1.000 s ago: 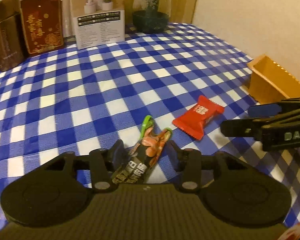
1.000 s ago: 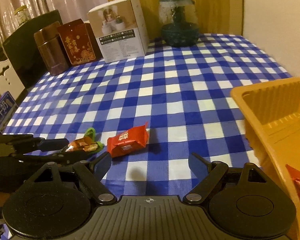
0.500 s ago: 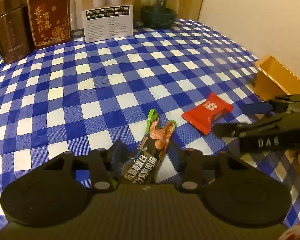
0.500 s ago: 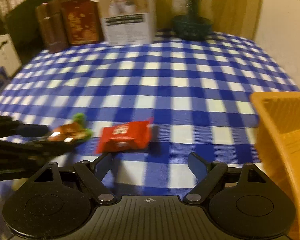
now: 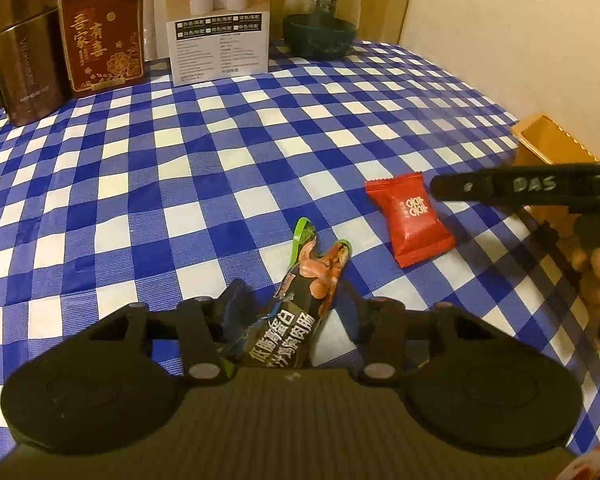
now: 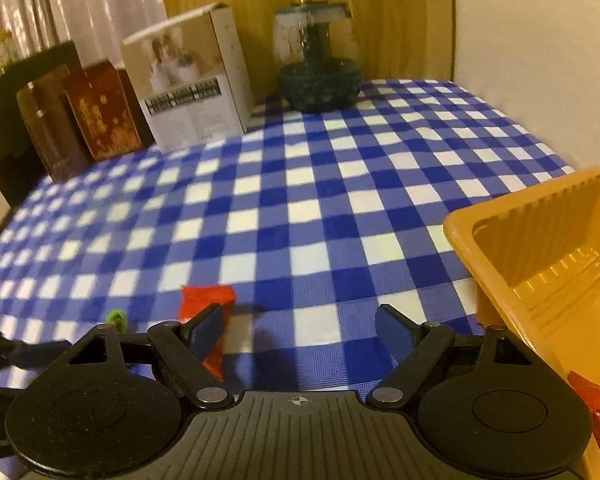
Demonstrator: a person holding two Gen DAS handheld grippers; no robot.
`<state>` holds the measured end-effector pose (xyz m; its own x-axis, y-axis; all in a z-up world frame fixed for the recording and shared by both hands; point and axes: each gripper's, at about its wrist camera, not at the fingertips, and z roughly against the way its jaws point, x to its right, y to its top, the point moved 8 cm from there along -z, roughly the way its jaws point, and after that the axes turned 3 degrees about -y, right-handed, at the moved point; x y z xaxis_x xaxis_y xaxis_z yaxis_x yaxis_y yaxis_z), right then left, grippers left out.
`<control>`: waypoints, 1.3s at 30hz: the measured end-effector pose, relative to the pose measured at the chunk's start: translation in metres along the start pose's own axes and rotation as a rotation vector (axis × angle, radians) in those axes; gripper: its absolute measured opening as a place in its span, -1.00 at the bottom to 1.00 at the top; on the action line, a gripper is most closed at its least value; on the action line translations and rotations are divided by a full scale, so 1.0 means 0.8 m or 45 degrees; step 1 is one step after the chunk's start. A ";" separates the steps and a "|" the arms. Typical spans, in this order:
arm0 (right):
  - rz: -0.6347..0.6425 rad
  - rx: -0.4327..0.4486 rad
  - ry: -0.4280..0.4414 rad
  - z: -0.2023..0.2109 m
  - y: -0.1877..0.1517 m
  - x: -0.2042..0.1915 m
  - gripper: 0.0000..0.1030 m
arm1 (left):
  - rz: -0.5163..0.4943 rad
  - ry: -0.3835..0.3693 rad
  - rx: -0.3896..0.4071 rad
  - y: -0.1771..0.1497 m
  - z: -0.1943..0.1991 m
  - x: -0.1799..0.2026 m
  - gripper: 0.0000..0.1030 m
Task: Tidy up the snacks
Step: 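Grasp the red square candy with the right tool while the left holds the sausage packet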
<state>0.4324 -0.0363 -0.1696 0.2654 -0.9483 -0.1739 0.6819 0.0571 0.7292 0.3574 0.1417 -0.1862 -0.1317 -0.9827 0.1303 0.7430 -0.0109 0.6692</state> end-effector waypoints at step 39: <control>0.176 -0.084 0.066 -0.018 -0.024 -0.049 -0.13 | -0.101 0.084 0.004 -0.002 -0.004 0.003 -0.40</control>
<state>0.4190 0.0048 -0.1862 0.3933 -0.9128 -0.1104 0.6796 0.2077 0.7035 0.3579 0.1385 -0.1890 -0.1463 -0.9888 0.0288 0.7298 -0.0882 0.6780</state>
